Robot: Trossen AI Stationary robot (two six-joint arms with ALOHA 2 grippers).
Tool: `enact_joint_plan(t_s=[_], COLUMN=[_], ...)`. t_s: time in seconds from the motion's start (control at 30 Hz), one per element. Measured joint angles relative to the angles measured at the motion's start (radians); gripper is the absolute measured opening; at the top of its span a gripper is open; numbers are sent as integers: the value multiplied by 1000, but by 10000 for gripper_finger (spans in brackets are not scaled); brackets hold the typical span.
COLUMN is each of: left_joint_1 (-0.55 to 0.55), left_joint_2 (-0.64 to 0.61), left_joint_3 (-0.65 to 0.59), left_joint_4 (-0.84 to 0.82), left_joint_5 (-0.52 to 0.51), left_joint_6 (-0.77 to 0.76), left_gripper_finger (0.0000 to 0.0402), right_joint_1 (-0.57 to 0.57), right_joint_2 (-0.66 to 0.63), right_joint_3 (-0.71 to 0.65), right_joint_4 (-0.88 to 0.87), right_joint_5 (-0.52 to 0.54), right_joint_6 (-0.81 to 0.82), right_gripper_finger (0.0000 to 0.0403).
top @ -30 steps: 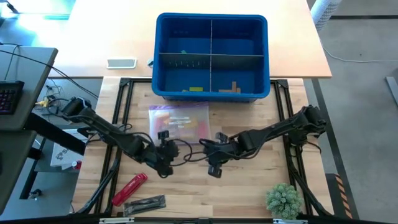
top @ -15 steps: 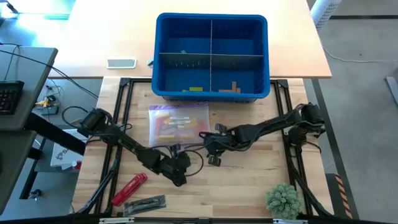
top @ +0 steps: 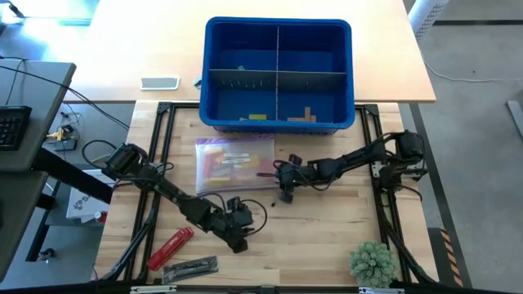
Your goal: Sort blocks
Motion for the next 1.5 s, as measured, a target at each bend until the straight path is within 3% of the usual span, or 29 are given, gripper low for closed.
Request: enact_joint_plan(t_s=[0.2, 0.4, 0.57, 0.77, 0.93, 1.07, 1.2, 1.5], left_joint_1=[45, 81, 81, 102, 124, 152, 183, 209], left_joint_2=[0, 0, 0, 0, 0, 25, 93, 231], left_joint_3=[0, 0, 0, 0, 0, 0, -1, -1], left_joint_4=[75, 13, 11, 17, 55, 131, 275, 506], left_joint_5=[-23, -26, -39, -86, -86, -79, -9, 24], left_joint_6=[100, 12, 15, 32, 74, 135, 206, 203], left_gripper_finger=[106, 106, 106, 106, 106, 106, 106, 106], right_joint_1=[43, 108, 110, 34, 15, 27, 47, 54], right_joint_2=[0, -76, -119, 24, 101, 109, 85, 36], right_joint_3=[-56, -23, -8, -9, -7, -3, -4, -10], right_joint_4=[-44, -209, -54, 147, 171, 100, 17, -49], right_joint_5=[-108, -137, -10, -40, -57, -83, -112, -197], right_joint_6=[-48, -62, -184, -171, -87, -76, -63, -46], right_gripper_finger=[114, 114, 114, 114, 114, 114, 114, 114])
